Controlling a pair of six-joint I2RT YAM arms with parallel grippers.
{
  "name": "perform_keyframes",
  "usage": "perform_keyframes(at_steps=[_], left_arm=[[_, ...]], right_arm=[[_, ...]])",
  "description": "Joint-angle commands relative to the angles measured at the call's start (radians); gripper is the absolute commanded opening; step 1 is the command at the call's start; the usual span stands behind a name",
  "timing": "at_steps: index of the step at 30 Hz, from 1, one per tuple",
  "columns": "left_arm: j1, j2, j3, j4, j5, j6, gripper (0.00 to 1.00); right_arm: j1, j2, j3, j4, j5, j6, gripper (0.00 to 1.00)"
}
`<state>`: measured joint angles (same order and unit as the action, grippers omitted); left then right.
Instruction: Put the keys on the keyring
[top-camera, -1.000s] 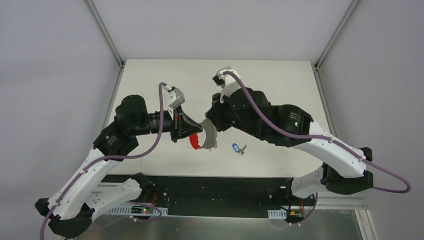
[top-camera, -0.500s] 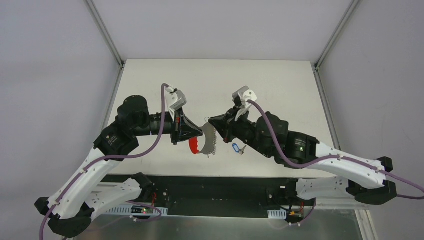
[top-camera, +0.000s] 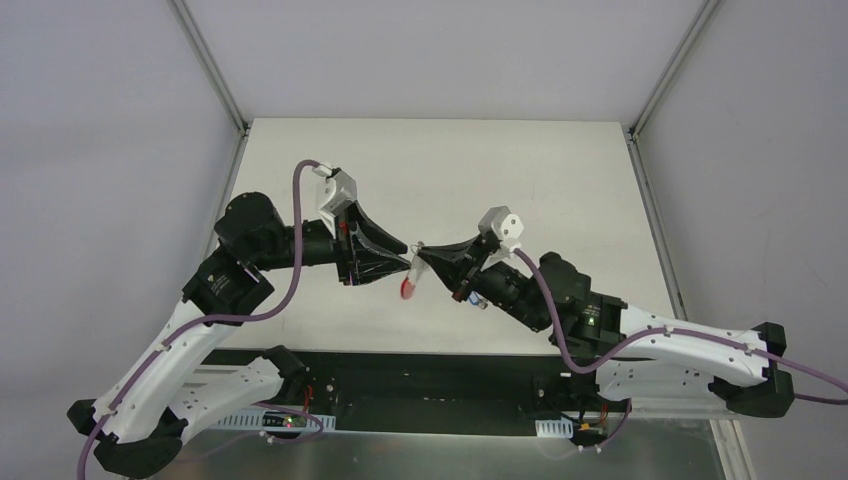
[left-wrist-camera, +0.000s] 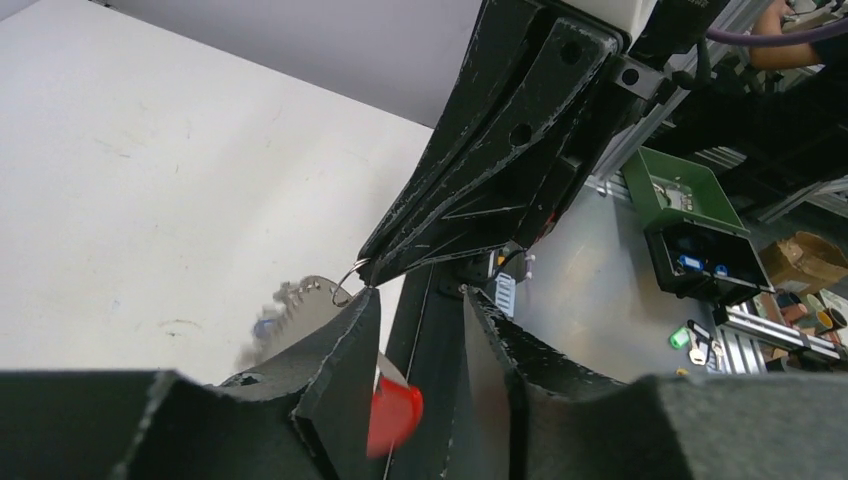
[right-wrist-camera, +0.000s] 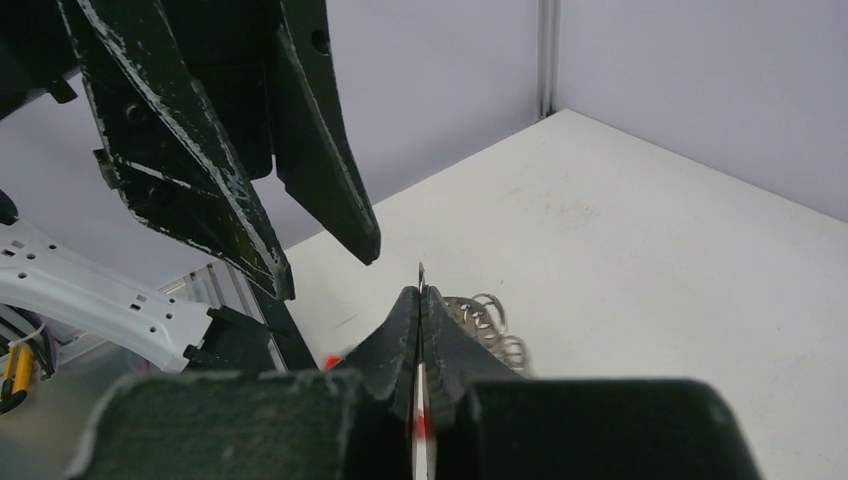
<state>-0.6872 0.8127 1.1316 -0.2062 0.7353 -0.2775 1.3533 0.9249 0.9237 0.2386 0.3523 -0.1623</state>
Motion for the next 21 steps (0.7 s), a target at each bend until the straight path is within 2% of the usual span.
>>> perform_keyframes(at_steps=[1,6,14,21], left_arm=[[-0.002,-0.009,0.024,0.087,0.037,-0.026,0.38],[-0.001,-0.010,0.032,0.087,0.018,-0.019,0.44],[-0.002,-0.014,0.030,0.127,0.012,-0.034,0.46],[-0.002,-0.059,-0.054,0.328,0.036,-0.106,0.50]], right_arm=[[0.007,-0.045,0.016,0.163,-0.065,-0.061,0.00],[0.009,-0.073,0.023,0.167,-0.109,-0.080,0.00],[0.009,-0.122,0.019,0.179,-0.174,-0.098,0.00],[0.009,-0.133,0.016,0.222,-0.235,-0.037,0.00]])
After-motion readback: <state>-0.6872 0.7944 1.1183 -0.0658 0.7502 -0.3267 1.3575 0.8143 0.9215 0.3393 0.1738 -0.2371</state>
